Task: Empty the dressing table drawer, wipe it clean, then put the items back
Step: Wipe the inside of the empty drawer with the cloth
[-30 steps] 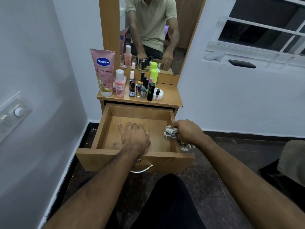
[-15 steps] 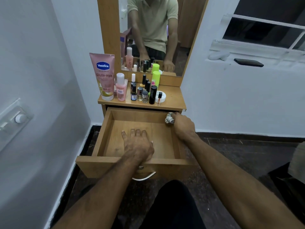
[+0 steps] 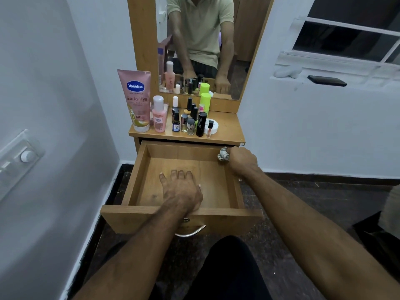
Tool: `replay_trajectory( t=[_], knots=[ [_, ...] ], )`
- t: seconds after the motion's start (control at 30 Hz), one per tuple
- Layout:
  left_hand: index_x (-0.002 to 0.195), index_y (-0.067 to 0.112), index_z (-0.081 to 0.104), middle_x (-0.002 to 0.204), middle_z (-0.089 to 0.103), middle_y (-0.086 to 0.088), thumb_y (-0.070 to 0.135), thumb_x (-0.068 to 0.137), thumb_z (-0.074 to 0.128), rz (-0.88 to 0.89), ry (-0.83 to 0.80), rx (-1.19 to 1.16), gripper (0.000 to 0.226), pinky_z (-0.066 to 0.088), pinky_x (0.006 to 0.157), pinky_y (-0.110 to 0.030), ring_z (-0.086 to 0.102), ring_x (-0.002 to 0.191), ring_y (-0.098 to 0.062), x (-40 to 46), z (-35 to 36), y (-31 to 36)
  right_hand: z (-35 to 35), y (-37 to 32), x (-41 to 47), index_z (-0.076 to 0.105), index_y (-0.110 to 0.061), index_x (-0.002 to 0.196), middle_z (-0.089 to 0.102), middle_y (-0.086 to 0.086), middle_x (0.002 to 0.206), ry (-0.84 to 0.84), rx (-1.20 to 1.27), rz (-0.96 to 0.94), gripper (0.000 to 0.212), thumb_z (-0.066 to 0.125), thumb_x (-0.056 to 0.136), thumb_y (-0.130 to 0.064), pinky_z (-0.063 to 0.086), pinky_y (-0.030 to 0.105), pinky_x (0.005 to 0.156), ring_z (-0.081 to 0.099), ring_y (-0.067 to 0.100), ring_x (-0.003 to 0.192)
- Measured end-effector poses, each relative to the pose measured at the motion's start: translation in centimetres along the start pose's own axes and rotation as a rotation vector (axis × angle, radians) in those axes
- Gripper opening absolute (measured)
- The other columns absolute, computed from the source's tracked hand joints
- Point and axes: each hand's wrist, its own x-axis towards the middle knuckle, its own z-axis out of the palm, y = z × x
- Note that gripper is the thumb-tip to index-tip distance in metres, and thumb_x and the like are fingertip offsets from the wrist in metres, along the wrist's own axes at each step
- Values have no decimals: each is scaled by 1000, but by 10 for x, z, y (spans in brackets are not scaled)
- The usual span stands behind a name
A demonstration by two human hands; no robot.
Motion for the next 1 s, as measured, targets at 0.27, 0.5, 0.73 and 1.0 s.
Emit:
replay_trajectory(
  t=[0.27,0.5,0.73,1.0],
  knots=[
    [152,17,34,158,38,-6,50,99,32,9,91,-27,62,8,119,-63,23,149,-28,-4,-2,-1,-7,10,-10,68,-14,120,67,10,114,-63,41,-10,36,58,87,-1,55,41,84,63,28,99],
    [142,19,45,144,54,-4,47,100,34,18,191,-58,52,13,117,-59,34,142,-26,-9,-5,1,-1,30,-46,67,-25,132,54,1,105,-70,30,-171,40,71,93,-19,46,33,74,54,19,85],
    [135,26,55,130,65,2,43,102,34,132,424,-34,42,22,115,-50,50,127,-19,-23,-14,3,-19,39,-81,73,-30,103,71,-7,96,-199,-58,-255,18,73,86,-22,52,35,67,61,15,85],
    [135,33,52,106,71,12,49,101,39,218,545,-112,41,26,110,-43,58,111,-13,-41,-21,-6,-53,44,-104,74,-24,115,73,-1,109,-471,-61,-351,35,60,87,-9,56,40,87,64,19,97]
  ],
)
